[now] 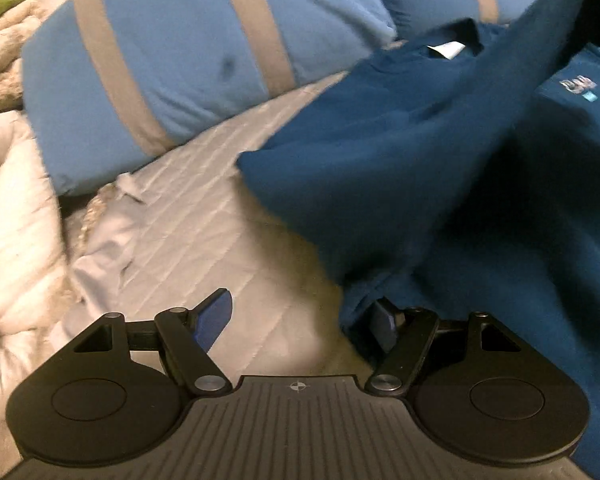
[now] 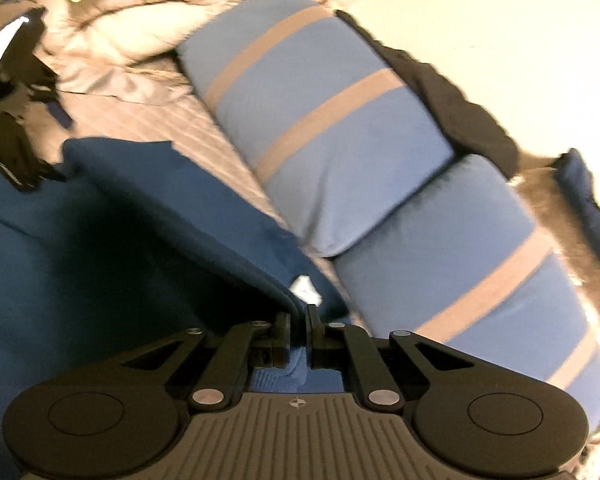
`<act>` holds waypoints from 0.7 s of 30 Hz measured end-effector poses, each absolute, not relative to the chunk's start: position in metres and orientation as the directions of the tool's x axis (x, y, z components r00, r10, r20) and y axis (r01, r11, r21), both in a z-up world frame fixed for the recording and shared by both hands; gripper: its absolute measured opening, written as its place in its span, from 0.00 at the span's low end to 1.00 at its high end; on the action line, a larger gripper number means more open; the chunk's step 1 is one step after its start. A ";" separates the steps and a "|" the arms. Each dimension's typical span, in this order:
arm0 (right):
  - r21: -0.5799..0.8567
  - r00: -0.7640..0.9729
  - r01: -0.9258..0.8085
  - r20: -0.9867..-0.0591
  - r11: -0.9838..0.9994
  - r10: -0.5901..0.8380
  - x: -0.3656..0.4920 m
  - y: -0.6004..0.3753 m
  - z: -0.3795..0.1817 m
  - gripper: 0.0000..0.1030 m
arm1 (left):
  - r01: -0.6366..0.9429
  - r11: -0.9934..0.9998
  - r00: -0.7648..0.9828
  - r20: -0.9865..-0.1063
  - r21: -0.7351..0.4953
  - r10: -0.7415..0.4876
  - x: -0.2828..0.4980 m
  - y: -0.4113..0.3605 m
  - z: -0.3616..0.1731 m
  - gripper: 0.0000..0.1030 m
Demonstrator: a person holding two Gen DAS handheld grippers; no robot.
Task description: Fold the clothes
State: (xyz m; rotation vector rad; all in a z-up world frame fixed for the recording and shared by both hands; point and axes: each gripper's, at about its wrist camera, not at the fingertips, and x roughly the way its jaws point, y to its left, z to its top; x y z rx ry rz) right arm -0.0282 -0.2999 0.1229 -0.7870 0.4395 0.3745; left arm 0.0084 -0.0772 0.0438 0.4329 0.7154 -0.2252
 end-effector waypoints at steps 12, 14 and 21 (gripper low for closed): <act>-0.724 0.829 -0.515 -0.556 0.459 0.052 -0.078 -0.338 0.083 0.14 | 0.288 0.905 0.704 -0.710 0.312 0.020 0.006 -0.069 0.044 0.72; -0.695 0.776 -0.585 -0.629 0.418 0.040 -0.090 -0.344 0.060 0.28 | 0.289 0.920 0.686 -0.727 0.266 -0.005 0.003 -0.067 0.044 0.72; -0.570 0.716 -0.610 -0.694 0.550 0.076 -0.091 -0.378 0.046 0.59 | 0.273 0.960 0.688 -0.709 0.056 -0.155 -0.039 -0.040 0.097 0.72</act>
